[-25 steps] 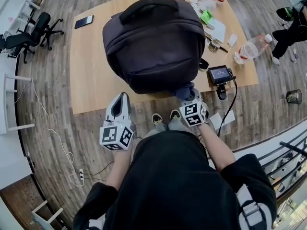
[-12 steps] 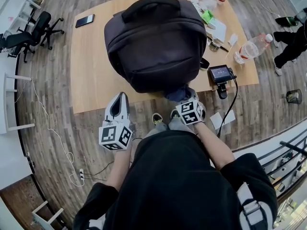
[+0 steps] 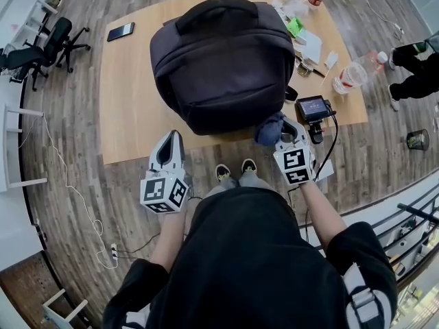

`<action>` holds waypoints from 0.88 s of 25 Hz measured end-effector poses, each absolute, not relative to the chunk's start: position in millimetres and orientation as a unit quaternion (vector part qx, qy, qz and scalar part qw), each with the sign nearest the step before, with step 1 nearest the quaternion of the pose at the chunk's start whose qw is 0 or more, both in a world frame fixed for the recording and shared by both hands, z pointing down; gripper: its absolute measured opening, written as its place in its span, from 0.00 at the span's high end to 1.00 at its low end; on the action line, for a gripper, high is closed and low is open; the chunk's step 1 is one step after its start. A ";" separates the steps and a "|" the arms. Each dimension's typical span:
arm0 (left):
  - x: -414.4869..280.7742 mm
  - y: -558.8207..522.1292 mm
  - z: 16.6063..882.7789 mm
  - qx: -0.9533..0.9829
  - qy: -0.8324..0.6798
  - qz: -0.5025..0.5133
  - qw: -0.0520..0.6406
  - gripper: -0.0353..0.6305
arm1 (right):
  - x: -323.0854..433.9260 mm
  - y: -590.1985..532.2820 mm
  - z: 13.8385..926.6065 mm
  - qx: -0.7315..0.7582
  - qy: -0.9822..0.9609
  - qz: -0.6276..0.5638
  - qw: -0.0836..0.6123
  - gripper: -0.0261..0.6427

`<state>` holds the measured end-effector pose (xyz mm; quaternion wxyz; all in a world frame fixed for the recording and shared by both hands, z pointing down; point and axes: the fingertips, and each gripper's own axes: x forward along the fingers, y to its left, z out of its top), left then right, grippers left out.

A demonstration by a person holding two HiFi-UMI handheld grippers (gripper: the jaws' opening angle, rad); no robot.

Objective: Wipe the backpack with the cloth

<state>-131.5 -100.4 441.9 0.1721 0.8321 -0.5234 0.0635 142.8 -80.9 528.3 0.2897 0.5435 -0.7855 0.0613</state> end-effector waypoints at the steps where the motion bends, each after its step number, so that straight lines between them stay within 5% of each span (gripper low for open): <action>1: -132.1 -101.9 441.5 0.832 -0.524 0.063 0.172 0.92 | 141.7 -81.8 510.7 0.545 -0.789 0.056 0.278 0.86; 7: -136.6 -107.3 441.2 0.830 -0.527 0.060 0.170 0.92 | 129.1 -98.5 421.5 0.549 -0.800 0.048 0.238 0.86; 15: -144.2 -107.3 440.6 0.826 -0.534 0.049 0.173 0.92 | 52.0 -100.2 419.5 0.457 -0.844 0.201 0.197 0.86; 22: -167.2 -101.1 445.1 0.811 -0.555 0.051 0.178 0.92 | -6.9 -103.7 422.2 0.392 -0.846 0.351 0.087 0.86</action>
